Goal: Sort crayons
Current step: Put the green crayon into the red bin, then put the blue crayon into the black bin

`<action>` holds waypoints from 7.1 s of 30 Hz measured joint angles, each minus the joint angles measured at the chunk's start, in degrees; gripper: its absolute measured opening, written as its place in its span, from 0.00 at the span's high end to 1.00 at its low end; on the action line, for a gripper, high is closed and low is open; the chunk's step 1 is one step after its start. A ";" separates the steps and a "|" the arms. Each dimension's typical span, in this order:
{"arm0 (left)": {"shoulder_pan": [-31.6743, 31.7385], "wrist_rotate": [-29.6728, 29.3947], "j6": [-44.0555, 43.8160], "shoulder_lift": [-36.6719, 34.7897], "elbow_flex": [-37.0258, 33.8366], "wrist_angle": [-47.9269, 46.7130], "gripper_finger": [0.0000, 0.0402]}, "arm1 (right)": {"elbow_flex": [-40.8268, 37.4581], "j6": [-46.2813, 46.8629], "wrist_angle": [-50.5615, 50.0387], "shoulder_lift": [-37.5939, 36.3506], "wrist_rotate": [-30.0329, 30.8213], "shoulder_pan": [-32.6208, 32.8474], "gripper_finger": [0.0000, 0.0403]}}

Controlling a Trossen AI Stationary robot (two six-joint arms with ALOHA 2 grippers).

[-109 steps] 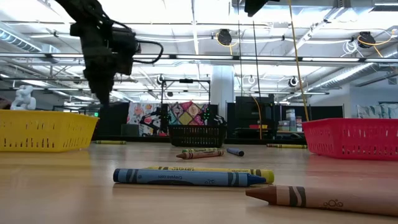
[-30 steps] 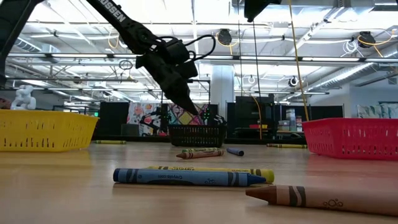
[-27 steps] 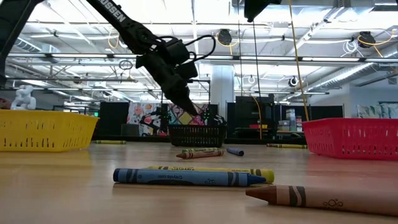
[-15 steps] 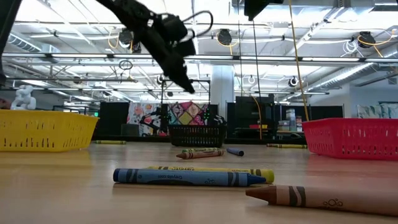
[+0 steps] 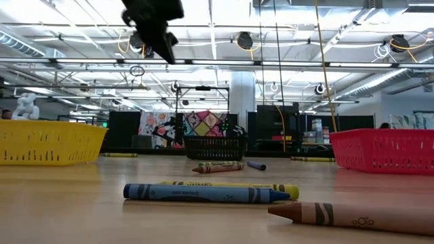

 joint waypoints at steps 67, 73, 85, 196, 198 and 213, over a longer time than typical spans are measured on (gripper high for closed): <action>-12.22 0.26 -6.48 -7.02 -3.02 -13.79 0.90 | -74.72 51.12 37.03 -12.26 -19.41 30.38 0.78; -12.22 0.26 -6.45 -7.02 -3.02 -13.79 0.90 | -77.68 49.85 43.37 -12.48 -19.67 30.38 0.78; -12.22 0.25 -6.32 -7.02 -3.02 -13.74 0.90 | -79.24 48.10 44.45 -12.39 -20.99 30.29 0.98; -16.86 -7.47 -35.07 -7.00 -3.02 -14.47 0.90 | -72.64 -4.73 26.94 -22.45 -5.66 -1.64 0.68; -17.22 -7.59 -35.87 -7.00 -3.02 -14.10 0.90 | -72.64 -4.61 26.96 -22.45 -5.66 -1.64 0.68; -27.89 -3.56 -41.88 0.41 -8.33 -11.51 0.82 | -72.64 -1.17 27.66 -22.47 -5.48 -1.62 0.68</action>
